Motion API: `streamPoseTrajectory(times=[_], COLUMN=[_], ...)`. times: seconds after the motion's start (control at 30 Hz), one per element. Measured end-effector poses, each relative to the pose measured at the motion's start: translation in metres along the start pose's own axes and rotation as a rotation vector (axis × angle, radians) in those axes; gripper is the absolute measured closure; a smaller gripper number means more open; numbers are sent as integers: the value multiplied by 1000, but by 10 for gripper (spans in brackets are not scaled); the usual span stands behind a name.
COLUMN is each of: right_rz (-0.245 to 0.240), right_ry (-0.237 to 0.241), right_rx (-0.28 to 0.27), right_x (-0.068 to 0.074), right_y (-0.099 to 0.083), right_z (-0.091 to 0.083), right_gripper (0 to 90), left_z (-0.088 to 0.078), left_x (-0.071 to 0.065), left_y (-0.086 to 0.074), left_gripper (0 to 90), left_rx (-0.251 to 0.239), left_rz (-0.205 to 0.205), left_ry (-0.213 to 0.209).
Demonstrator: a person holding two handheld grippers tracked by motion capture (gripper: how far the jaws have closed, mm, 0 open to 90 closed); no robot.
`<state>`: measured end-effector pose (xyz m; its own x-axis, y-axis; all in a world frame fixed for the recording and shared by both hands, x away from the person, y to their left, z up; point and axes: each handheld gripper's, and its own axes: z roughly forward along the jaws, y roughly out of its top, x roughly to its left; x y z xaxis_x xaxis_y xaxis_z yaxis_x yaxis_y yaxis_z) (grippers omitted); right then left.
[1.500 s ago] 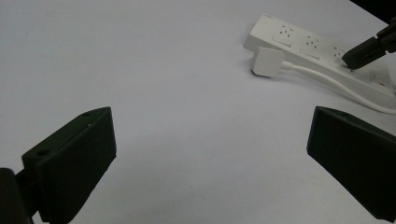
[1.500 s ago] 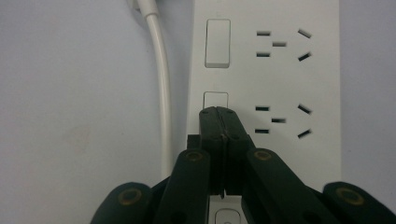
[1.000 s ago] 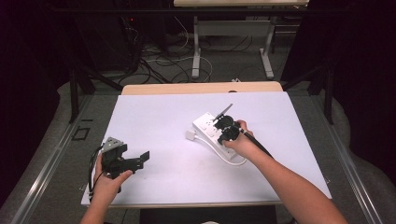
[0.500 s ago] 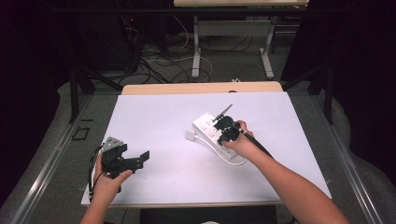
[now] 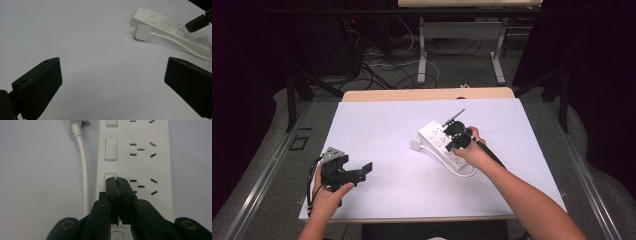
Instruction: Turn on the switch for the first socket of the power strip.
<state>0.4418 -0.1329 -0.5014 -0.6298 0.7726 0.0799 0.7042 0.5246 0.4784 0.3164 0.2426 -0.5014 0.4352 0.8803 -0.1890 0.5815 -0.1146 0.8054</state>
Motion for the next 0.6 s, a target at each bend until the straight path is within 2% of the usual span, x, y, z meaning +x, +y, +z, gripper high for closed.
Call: streamPoseTrajectory(times=[0.1,0.17,0.27,0.33,0.37,0.4,0.43,0.47,0.53,0.57,0.6], right_rz=[-11,2,9,5,-3,1,12,17,28,29,36], right_ry=[-1,3,-6,-6,-9,-17,-10,-9,2,-9,-14], right_rx=[-6,-65,-41,-52,1,4,-62,-52,-90,-48,-66], right_x=[-1,-1,1,1,1,1,2,2,2,2,3], right_y=[1,0,2,2,4,4,3,3,3,4,4], right_z=[-1,1,-2,-2,-6,-6,-2,-3,0,-3,-1], right_gripper=[870,862,838,821,810,797,782,763,713,682,651], left_z=[0,0,0,0,0,0,1,1,1,1,1], left_x=[0,0,0,0,0,0,0,1,0,1,1], left_y=[0,0,0,0,0,0,0,0,0,0,0], left_gripper=[13,13,13,13,13,13,13,13,13,13,13], left_rx=[-4,-8,-7,-3,-3,-3,-8,-8,-11,-6,-6], left_rz=[-2,-4,-4,-1,-1,-1,-3,-2,-5,0,-1], left_ry=[0,-1,-1,-1,-1,-1,-3,-3,-2,-4,-4])
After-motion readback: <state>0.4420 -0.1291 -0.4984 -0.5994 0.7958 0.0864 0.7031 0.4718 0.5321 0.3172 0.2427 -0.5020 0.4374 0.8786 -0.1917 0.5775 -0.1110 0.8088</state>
